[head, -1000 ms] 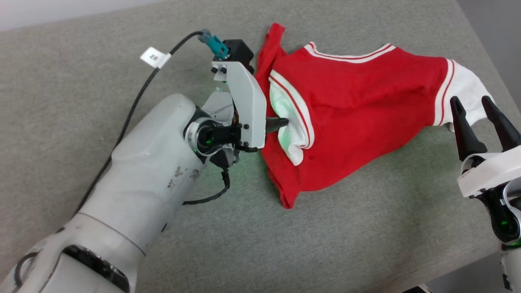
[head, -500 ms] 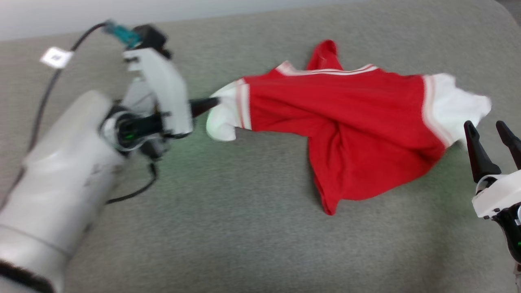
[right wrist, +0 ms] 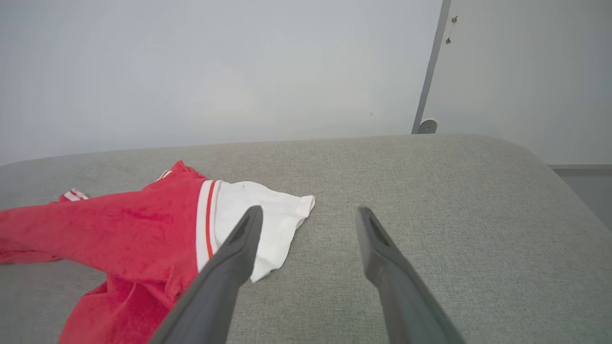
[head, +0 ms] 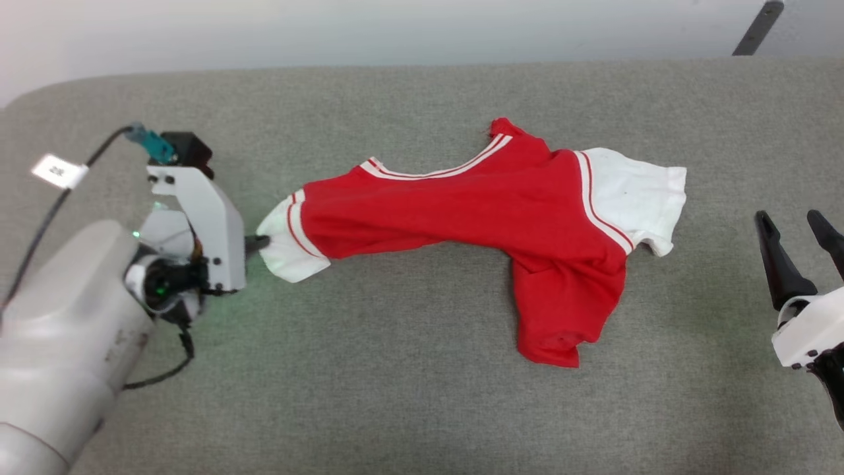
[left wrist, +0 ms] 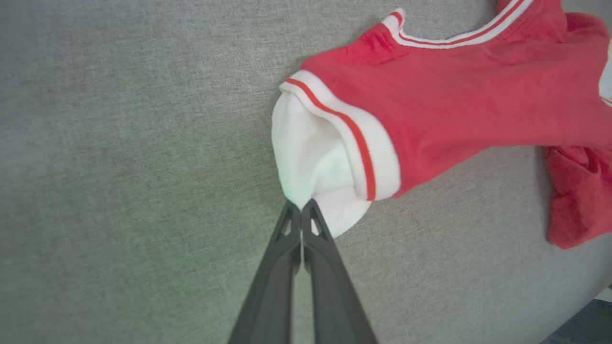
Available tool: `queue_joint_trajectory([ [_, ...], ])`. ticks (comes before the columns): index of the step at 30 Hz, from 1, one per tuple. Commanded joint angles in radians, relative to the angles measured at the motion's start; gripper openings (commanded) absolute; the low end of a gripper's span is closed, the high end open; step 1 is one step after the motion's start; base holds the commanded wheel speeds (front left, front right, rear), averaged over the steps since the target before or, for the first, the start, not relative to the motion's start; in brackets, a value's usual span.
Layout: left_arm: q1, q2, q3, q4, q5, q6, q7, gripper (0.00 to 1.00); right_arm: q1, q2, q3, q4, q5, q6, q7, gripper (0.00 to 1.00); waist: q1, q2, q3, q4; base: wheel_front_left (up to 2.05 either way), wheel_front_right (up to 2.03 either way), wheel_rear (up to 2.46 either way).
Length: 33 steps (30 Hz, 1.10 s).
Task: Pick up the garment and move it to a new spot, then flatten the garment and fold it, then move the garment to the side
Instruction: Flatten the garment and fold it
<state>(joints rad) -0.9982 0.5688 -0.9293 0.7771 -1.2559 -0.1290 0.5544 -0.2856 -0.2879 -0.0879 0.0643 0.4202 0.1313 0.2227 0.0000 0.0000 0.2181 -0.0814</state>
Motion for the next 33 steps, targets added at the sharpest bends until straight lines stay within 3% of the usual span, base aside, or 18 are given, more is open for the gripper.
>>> queue_joint_trajectory([
  [1, 0.008, -0.010, 0.001, 0.000, -0.003, -0.002, -0.006, 0.00, 0.015, -0.006, -0.001, -0.003, -0.005, -0.001, 0.003, 1.00, 0.0000, 0.0000, -0.004, 0.005, 0.00, 0.00, 0.00],
  [2, 0.011, -0.010, -0.004, 0.002, 0.000, -0.002, -0.014, 0.06, 0.017, -0.008, -0.001, -0.003, -0.007, -0.001, 0.007, 1.00, 0.0000, 0.0000, -0.004, 0.006, 0.00, 0.00, 0.00],
  [4, 0.010, -0.008, -0.019, 0.009, 0.023, -0.002, -0.041, 0.44, 0.020, -0.009, -0.001, -0.004, -0.006, -0.001, 0.015, 1.00, 0.0000, 0.0000, -0.005, 0.010, 0.00, 0.00, 0.00],
  [5, 0.009, -0.007, -0.025, 0.012, 0.034, -0.002, -0.058, 1.00, 0.021, -0.010, 0.002, -0.003, -0.008, -0.001, 0.019, 1.00, 0.0000, 0.0000, -0.005, 0.011, 0.00, 0.00, 0.00],
  [10, 0.036, 0.011, -0.027, 0.006, 0.063, -0.002, -0.183, 1.00, 0.026, -0.034, 0.054, 0.011, -0.026, -0.001, 0.040, 1.00, 0.0000, 0.0000, -0.020, 0.020, 0.00, 0.00, 0.00],
  [17, 0.166, 0.009, 0.002, -0.085, 0.097, 0.013, -0.482, 1.00, 0.027, -0.128, 0.166, 0.038, -0.017, -0.001, 0.100, 1.00, 0.0000, 0.0000, -0.040, 0.070, 0.00, 0.00, 0.00],
  [24, 0.323, -0.023, 0.021, -0.258, 0.169, 0.124, -0.769, 1.00, -0.072, -0.284, 0.280, 0.073, 0.058, -0.001, 0.206, 1.00, 0.0000, 0.0000, -0.009, 0.159, 0.00, 0.00, 0.00],
  [29, 0.406, -0.047, 0.083, -0.412, 0.243, 0.223, -0.818, 1.00, -0.222, -0.400, 0.372, 0.133, 0.136, -0.001, 0.265, 1.00, 0.0000, 0.0000, 0.042, 0.228, 0.00, 0.00, 0.00],
  [33, 0.479, -0.077, 0.152, -0.518, 0.335, 0.264, -0.818, 1.00, -0.338, -0.489, 0.472, 0.207, 0.175, -0.001, 0.298, 1.00, 0.0000, 0.0000, 0.084, 0.291, 0.00, 0.00, 0.00],
])
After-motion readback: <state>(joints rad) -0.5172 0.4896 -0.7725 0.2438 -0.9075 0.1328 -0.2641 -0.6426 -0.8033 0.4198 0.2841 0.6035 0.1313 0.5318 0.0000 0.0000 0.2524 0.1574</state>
